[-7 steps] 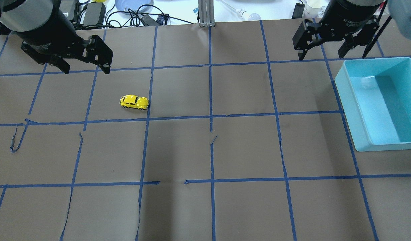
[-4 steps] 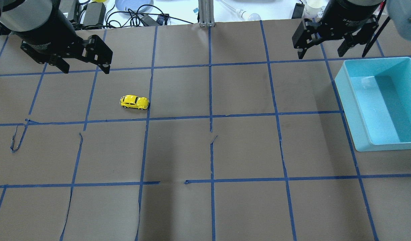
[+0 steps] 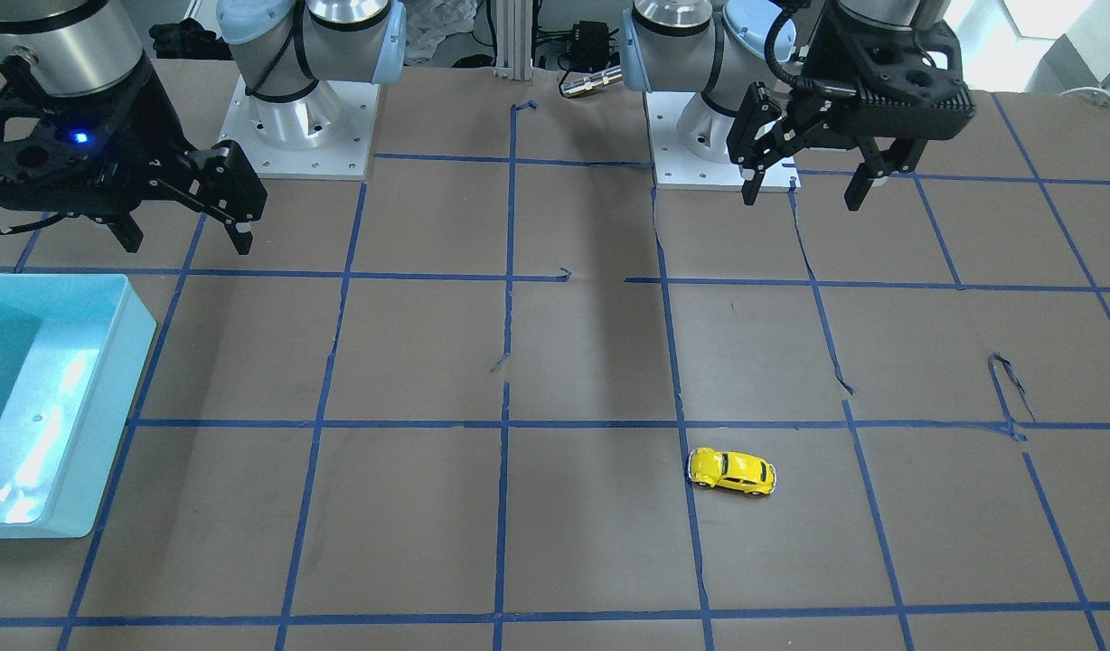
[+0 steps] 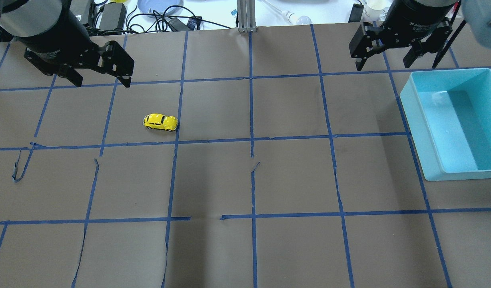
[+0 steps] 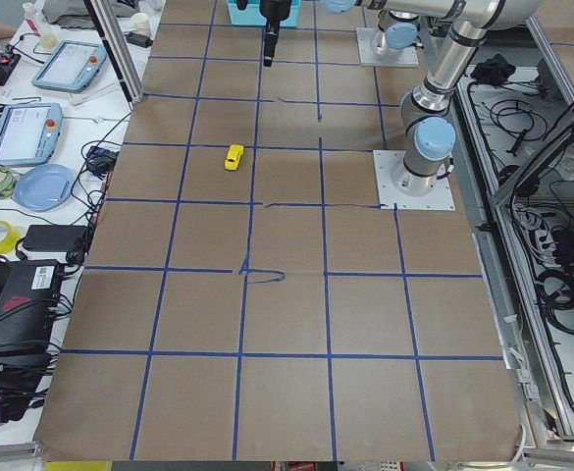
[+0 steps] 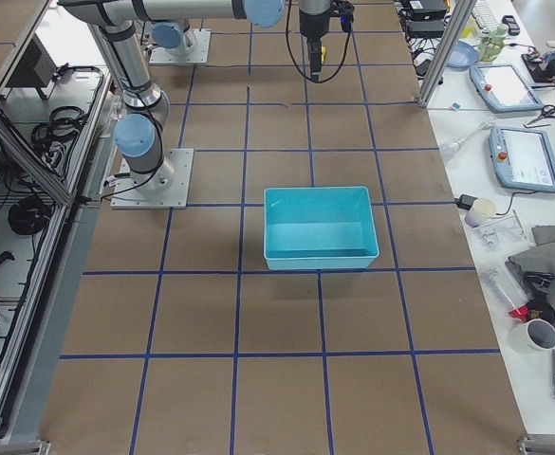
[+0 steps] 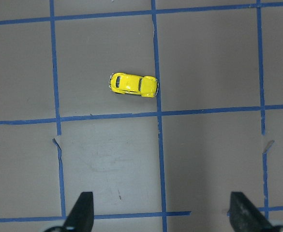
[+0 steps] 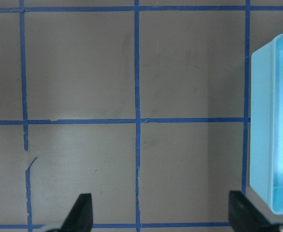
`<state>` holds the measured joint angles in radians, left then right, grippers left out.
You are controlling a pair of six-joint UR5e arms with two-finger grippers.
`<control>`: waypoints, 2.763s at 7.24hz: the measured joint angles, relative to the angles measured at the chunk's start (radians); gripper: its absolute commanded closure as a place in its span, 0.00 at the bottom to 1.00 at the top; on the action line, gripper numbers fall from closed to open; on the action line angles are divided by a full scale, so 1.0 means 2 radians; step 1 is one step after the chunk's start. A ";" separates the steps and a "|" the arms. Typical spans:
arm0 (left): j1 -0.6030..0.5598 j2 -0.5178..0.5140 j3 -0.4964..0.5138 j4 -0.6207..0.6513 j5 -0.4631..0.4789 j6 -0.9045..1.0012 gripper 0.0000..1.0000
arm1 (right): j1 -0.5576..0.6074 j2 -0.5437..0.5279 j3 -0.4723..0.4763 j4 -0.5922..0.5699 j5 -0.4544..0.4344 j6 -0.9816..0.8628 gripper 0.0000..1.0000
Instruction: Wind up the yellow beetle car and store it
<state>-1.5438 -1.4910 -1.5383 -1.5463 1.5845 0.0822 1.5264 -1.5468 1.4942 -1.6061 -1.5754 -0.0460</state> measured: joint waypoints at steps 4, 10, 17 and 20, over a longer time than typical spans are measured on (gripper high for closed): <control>0.006 -0.001 -0.001 0.000 -0.006 0.023 0.00 | 0.000 0.000 0.001 -0.002 0.000 0.000 0.00; 0.006 -0.003 0.006 -0.004 -0.006 0.017 0.00 | 0.001 0.001 0.001 -0.003 0.000 0.000 0.00; 0.004 -0.004 0.005 -0.004 -0.005 0.014 0.00 | 0.001 0.000 0.001 -0.004 -0.001 0.000 0.00; 0.003 -0.018 0.013 -0.001 -0.005 0.011 0.00 | 0.001 0.000 0.001 -0.003 -0.001 -0.001 0.00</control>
<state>-1.5384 -1.5261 -1.5129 -1.5490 1.5745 0.1039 1.5279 -1.5462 1.4972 -1.6125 -1.5769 -0.0473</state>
